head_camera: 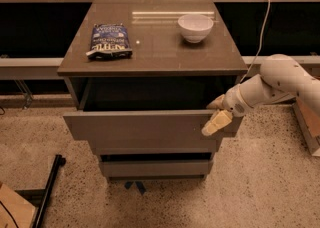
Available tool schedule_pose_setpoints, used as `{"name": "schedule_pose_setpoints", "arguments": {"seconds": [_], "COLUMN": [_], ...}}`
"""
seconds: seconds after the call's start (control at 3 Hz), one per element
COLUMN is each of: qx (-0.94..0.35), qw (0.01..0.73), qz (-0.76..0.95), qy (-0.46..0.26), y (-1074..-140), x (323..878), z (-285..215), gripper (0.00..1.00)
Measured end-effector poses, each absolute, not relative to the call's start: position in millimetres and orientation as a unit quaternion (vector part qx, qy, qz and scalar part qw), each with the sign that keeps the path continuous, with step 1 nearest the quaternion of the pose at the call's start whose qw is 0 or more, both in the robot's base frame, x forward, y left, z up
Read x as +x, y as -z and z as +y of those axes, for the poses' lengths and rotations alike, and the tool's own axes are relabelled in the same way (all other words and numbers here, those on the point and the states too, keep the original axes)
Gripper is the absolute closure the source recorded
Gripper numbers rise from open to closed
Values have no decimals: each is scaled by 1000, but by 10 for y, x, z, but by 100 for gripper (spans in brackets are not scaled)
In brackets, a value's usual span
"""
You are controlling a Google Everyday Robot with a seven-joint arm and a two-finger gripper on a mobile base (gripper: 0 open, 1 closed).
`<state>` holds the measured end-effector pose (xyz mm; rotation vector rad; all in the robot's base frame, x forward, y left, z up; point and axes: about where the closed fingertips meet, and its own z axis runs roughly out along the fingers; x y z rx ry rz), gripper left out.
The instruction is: Open top drawer
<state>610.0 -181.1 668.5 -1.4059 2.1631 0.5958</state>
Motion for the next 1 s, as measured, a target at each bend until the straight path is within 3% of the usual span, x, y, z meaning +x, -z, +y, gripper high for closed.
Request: {"name": "schedule_pose_setpoints", "arguments": {"seconds": [0.33, 1.0], "qx": [-531, -532], "qw": [210, 182], "qz": [787, 787], "qy": [-234, -255], "y": [-6591, -6526], "x": [5963, 5766], "z": [-1726, -1739], "gripper": [0, 0]}}
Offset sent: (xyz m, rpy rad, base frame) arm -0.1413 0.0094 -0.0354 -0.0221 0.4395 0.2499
